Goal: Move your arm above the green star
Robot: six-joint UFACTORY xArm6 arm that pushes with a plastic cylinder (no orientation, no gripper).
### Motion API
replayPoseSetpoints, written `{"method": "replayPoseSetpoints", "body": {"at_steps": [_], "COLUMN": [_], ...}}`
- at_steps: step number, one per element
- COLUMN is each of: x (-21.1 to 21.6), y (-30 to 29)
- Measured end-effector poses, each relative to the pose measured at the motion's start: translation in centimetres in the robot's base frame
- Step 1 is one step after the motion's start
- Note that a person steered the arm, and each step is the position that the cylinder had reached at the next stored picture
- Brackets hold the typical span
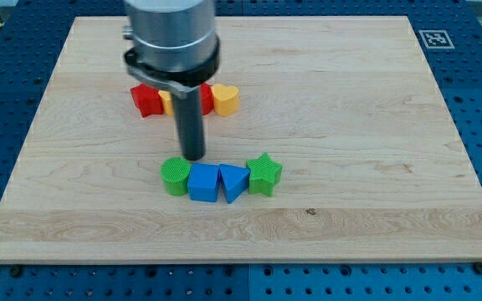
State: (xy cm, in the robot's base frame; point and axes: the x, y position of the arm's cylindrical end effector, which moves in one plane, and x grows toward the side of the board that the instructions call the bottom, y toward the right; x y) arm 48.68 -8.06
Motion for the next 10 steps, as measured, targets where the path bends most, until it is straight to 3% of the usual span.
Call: {"method": "replayPoseSetpoints", "body": {"at_steps": [1, 4, 10], "x": [0.1, 1.8, -4.2], "y": [-2.0, -0.7, 2.8]}}
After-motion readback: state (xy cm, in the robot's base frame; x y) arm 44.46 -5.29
